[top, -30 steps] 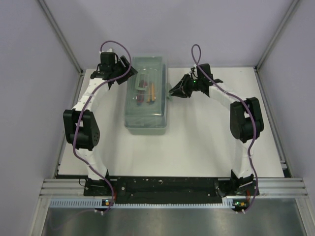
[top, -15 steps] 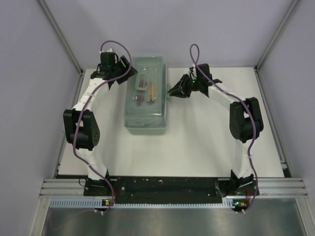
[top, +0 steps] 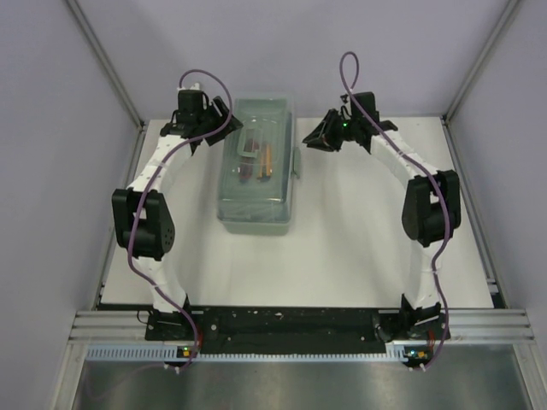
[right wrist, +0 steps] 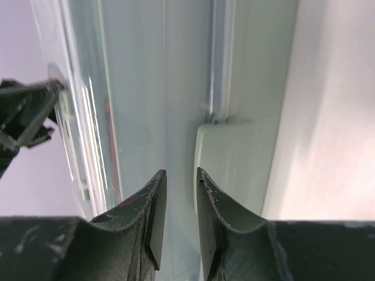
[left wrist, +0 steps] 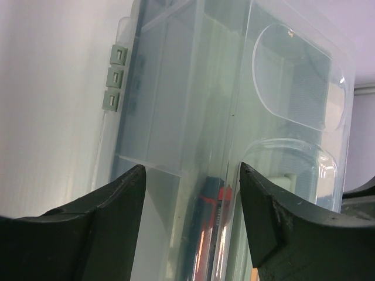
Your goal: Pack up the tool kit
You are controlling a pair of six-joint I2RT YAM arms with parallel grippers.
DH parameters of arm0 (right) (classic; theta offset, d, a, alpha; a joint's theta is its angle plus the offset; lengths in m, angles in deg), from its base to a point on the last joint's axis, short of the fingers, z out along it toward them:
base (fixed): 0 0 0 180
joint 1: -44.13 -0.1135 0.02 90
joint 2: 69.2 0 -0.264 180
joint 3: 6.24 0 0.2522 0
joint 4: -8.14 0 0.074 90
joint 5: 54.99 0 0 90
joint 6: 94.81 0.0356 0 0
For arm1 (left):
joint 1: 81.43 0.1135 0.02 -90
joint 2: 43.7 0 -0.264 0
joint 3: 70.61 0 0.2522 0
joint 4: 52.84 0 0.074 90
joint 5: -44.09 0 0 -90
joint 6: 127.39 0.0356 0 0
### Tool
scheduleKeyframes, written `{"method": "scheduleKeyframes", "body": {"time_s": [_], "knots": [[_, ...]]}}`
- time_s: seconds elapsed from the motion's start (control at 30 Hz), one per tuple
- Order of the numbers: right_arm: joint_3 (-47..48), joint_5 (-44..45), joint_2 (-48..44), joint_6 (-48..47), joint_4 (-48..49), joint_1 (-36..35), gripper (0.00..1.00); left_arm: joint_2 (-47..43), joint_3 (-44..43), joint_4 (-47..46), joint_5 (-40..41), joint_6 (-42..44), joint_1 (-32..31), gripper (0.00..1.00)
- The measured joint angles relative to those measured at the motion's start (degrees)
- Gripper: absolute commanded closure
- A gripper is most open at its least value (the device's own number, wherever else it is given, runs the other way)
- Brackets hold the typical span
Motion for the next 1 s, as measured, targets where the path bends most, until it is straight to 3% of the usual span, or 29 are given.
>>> {"method": "scheduleKeyframes", "body": {"time_s": [0.23, 0.43, 0.77, 1.0], "knots": [[2.9, 7.9, 0.3, -7.2, -6.4, 4.5, 0.8, 0.2, 0.0, -0.4, -0.6, 0.2, -0.5, 0.34], [1.3, 14.3, 2.2, -12.0, -11.8, 1.6, 1.0, 0.2, 0.0, -0.5, -1.1, 0.2, -0.5, 0.34], [4.1, 13.4, 9.1, -14.4, -13.4, -6.0, 1.0, 0.1, 2.0, -3.1, -4.5, 0.2, -0.5, 0.34], [2.0, 10.4, 9.5, -12.0, -7.7, -5.6, 1.0, -0.7, 6.2, -9.6, -7.7, -1.0, 0.0, 0.4]]}}
